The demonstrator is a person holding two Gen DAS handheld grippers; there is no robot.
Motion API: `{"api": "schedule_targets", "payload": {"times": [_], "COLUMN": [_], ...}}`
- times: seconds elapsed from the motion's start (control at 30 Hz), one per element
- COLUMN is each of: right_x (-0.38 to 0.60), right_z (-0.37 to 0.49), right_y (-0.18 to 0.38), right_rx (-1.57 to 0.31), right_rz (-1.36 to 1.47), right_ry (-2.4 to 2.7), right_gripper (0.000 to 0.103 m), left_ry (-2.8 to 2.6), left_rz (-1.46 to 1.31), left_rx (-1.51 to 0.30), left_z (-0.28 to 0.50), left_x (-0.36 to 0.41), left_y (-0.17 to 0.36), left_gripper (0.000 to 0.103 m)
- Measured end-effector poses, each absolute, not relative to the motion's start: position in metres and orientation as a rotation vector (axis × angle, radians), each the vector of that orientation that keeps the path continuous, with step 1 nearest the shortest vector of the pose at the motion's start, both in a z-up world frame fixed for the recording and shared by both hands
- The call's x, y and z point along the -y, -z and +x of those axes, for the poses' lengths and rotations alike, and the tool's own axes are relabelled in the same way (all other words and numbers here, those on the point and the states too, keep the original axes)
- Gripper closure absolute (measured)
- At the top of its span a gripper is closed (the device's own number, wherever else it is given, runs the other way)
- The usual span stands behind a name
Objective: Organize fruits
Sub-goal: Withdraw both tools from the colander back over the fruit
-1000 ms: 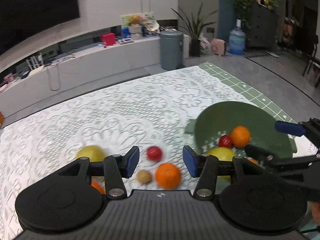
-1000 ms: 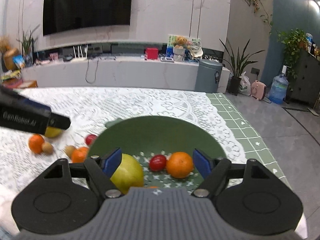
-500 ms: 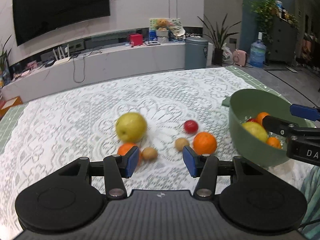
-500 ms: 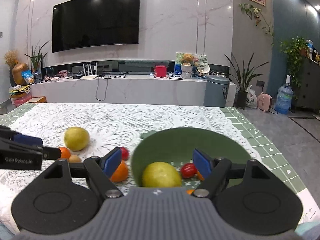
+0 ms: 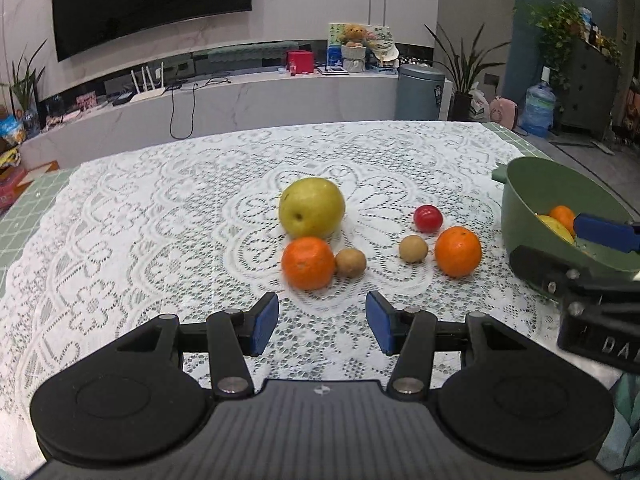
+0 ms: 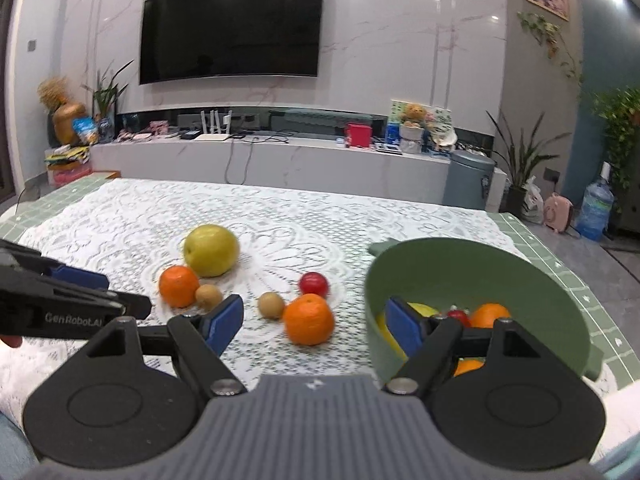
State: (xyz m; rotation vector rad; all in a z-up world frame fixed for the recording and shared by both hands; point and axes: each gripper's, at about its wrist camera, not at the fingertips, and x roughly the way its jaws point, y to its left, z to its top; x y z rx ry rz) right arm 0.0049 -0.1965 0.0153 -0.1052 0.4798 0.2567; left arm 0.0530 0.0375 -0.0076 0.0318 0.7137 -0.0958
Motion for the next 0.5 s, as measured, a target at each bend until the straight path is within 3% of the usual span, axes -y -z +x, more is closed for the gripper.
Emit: {"api": "schedule_targets", "payload": {"times": [0.27,0.4,0.5], "right_x": [0.178,0.167,0.160], "right_z": [0.008,0.016,0.023], "right_y": [-0.005,0.005,0.015], "right_rx": [-0.473,-0.496,-0.510], "right_rz": [-0.168,-0.226,-0.282], "right_ry": [-0.314,-0.293,-0.280], "right_gripper": [0.035,0.046,0.048], "left_ry": [0.098,0.099,0.110], "left_rz": [-0.012,-0.001,-0.013], "left_rx": [-0.698,-0.696,-0.704], "left_z": [0.057,0.062,0.068], "left_x": [-0.050,-0.050,-0.051], "left_y": [0.013,0.016,0.020], "left_gripper": [0.043,0.043,0.043]}}
